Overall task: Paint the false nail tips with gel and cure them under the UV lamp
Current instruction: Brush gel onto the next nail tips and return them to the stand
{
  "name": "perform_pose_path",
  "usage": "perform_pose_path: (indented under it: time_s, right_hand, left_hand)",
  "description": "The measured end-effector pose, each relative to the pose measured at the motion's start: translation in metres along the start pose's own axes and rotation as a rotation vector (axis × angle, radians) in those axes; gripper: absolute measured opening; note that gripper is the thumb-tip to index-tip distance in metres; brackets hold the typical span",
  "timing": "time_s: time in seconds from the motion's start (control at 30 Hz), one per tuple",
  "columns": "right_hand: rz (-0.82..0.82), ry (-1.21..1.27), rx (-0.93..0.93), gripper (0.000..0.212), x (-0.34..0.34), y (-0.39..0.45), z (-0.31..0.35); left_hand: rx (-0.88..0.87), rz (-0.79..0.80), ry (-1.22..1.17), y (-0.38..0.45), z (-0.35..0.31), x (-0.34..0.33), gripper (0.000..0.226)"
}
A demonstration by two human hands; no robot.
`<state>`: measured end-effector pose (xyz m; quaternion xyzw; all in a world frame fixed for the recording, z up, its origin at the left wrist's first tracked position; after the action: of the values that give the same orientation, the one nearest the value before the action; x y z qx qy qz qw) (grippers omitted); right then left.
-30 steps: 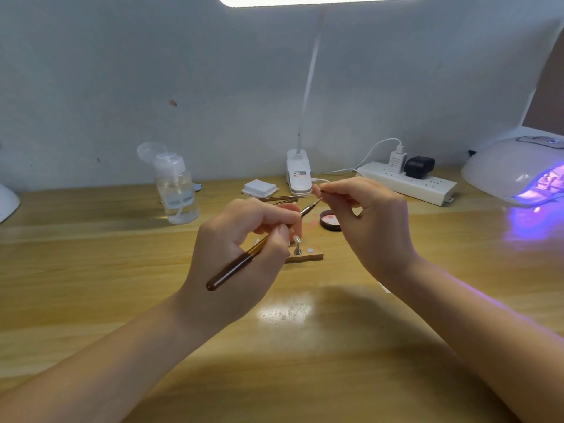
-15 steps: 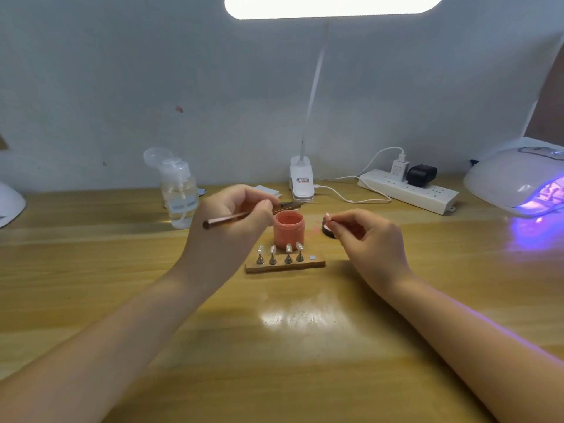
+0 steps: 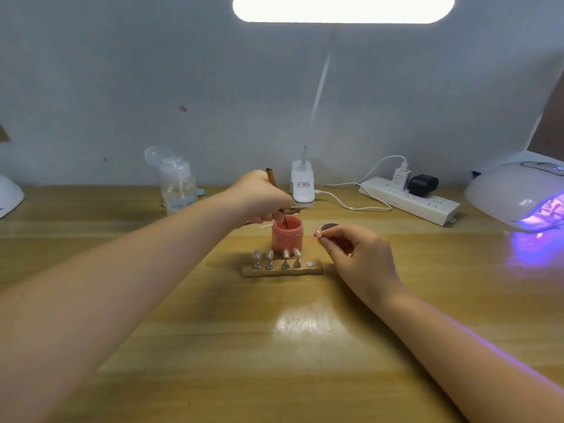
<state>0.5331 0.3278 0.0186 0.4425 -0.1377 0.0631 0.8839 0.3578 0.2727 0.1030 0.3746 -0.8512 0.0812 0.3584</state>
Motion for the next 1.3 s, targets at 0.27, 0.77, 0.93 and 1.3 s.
perform_pose_path:
  time_s: [0.27,0.77,0.93,1.3]
  right_hand:
    - [0.011,0.000,0.057,0.008,0.001,-0.001,0.001]
    - [-0.011,-0.061,0.183,0.010,0.005,-0.004,0.008]
    - [-0.045,-0.047,0.235,0.010,0.012,-0.005,0.015]
    - [-0.094,-0.051,0.285,0.015,0.027,0.007,0.036]
  left_hand:
    - [0.289,-0.044,-0.467,0.002,0.024,0.016,0.005]
    - [0.029,-0.102,-0.792,-0.061,0.074,0.023,0.017]
    - [-0.392,-0.205,-0.560,-0.098,0.065,0.012,0.016]
    - [-0.769,-0.369,-0.505,-0.130,0.045,0.010,0.017]
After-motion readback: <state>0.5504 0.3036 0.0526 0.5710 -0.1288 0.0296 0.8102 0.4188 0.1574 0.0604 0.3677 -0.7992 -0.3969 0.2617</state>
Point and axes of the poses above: each hand's wrist, its own y-axis towards the middle knuckle, its own x-axis out of the back of the hand, z = x × y, the point moved 1 cm from there along y, towards the middle knuckle, and after that the axes turned 14 degrees about -z, right-handed, at the moved point
